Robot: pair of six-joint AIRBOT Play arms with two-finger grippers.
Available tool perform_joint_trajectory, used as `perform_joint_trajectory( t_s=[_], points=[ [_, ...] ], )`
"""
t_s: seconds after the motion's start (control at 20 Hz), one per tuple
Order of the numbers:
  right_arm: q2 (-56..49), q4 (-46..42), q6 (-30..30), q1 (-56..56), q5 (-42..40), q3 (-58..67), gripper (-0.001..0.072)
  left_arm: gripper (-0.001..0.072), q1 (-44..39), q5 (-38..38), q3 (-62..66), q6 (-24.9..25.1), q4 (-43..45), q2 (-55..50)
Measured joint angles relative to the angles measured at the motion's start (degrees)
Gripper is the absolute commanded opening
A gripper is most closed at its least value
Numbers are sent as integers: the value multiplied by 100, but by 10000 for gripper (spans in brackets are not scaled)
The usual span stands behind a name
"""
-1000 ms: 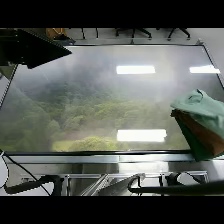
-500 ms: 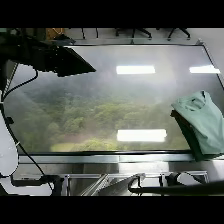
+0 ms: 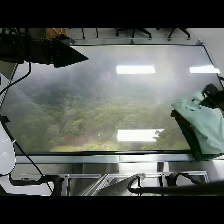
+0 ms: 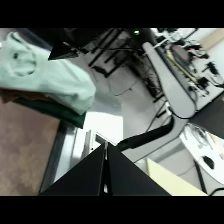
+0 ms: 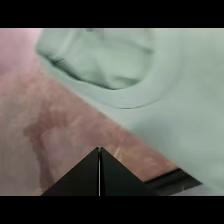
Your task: Fold the shirts.
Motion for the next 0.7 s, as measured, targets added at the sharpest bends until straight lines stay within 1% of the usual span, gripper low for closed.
perform_joint_trajectory(
  t_s=[0.1,0.3,0.4,0.55,0.7],
  points=[
    [94,50,-4,824,-400,-264,18,13,-7,140,-527,0,455,308],
    [190,48,-7,2286,-1174,-909,18,13,-98,595,-2253,74,1364,1178],
    [164,39,-20,2802,-1497,-1113,18,13,-122,903,-3121,133,1696,1585],
    [63,-2,-22,3213,-1797,-1257,18,13,-136,1244,-4094,199,1954,2050],
    [-35,-2,-22,3362,-1908,-1309,18,14,-140,1453,-4682,278,2076,2343]
  ],
)
